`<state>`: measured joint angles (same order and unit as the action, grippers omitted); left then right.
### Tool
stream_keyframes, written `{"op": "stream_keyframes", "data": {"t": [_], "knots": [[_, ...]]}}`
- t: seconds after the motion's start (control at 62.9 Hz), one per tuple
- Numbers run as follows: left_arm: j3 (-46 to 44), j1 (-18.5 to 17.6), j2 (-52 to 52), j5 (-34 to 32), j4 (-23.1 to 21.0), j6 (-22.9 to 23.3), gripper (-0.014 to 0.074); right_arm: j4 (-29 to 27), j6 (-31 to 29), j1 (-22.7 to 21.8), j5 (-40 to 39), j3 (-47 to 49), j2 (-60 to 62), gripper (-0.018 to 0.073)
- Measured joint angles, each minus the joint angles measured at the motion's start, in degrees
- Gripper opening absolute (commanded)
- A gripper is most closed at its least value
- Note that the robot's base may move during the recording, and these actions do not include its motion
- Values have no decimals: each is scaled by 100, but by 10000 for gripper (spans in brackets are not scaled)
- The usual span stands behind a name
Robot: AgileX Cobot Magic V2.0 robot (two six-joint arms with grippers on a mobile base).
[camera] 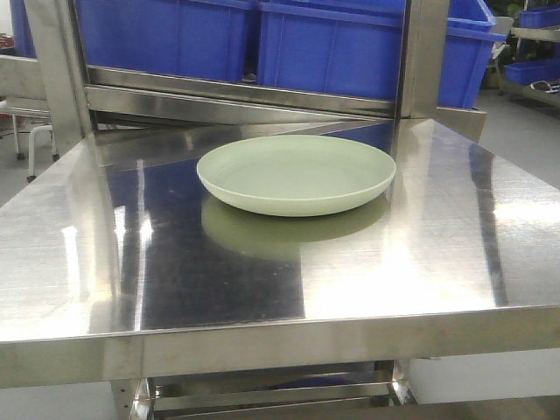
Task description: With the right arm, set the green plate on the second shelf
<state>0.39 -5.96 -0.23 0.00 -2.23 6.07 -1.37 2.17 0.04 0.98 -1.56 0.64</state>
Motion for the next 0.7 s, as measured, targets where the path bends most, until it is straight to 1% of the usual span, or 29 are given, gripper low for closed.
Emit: {"op": "stream_keyframes", "data": {"t": [0.064, 0.127, 0.191, 0.27, 0.302, 0.382, 0.429, 0.525, 0.604, 0.7], "knots": [[0, 0, 0, 0, 0, 0, 130, -279, 290, 0, -336, 0, 0, 49], [0, 0, 0, 0, 0, 0, 130, -665, 740, 0, -725, 0, 0, 49], [0, 0, 0, 0, 0, 0, 130, -836, 1107, 0, -835, 61, 0, 49], [0, 0, 0, 0, 0, 0, 130, -809, 1274, 15, -431, 394, 0, 49], [0, 0, 0, 0, 0, 0, 130, -767, 1329, 37, -98, 611, 0, 49], [0, 0, 0, 0, 0, 0, 130, -738, 1363, 193, 534, 1238, -97, 49], [0, 0, 0, 0, 0, 0, 130, -738, 1363, 296, 774, 1627, -253, 49], [0, 0, 0, 0, 0, 0, 130, -738, 1363, 578, 1179, 2350, -887, 49], [0, 0, 0, 0, 0, 0, 130, -726, 1327, 921, 1503, 2994, -1744, 49], [0, 0, 0, 0, 0, 0, 130, -726, 1232, 1196, 1667, 3379, -2692, 49]]}}
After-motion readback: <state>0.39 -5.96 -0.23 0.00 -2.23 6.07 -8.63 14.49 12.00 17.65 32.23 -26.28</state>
